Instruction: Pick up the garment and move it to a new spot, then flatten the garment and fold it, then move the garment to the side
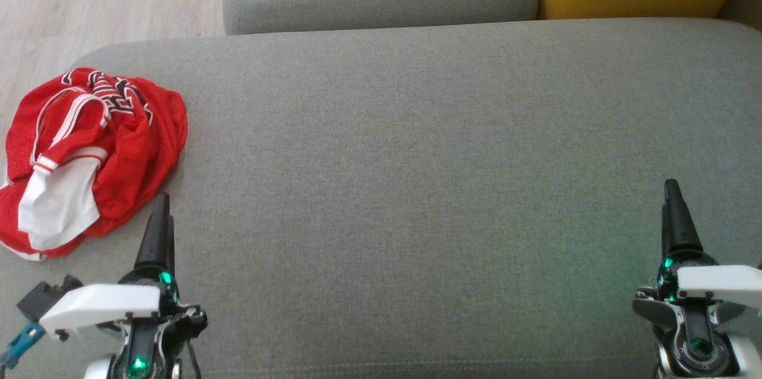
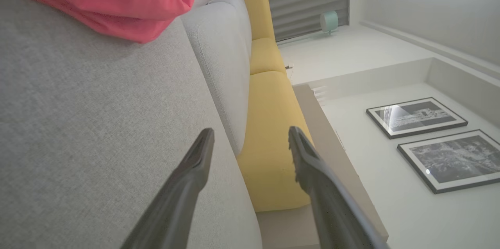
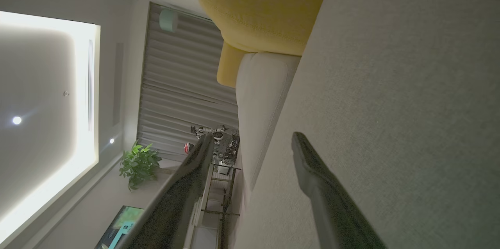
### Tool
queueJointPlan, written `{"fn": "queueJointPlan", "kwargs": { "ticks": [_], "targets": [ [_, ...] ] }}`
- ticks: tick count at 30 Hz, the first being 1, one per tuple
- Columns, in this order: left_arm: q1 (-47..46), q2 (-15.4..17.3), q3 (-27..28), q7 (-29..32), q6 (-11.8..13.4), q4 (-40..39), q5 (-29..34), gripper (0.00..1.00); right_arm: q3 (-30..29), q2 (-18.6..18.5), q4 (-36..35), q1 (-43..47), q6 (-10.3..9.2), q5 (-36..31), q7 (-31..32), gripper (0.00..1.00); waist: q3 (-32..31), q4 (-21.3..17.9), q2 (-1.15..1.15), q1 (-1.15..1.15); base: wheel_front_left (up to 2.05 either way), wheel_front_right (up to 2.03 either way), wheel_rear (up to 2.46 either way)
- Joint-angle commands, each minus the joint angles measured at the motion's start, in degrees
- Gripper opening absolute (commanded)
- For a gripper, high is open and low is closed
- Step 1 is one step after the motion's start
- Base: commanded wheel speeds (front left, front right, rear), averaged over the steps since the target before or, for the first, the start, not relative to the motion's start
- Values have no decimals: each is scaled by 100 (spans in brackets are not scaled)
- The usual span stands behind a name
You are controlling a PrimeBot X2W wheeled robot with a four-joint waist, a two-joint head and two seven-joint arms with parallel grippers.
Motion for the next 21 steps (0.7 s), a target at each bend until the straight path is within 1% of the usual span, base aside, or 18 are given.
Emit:
{"fn": "queueJointPlan", "kwargs": {
  "ticks": [1,12,21],
  "targets": [
    [-324,97,25,-52,-16,-250,168,100,47,-118,-249,-311,-1,-173,-72,100,-3,-1,0,0,0,0,0],
    [-309,201,-177,-236,9,-535,1426,100,250,-190,-608,-317,-1,-1514,-133,100,-34,2,0,0,0,0,0],
    [-237,351,-363,-387,126,-712,2380,100,411,-209,-726,-250,-2,-2337,-174,100,-55,-2,0,0,0,0,0]
  ]
}}
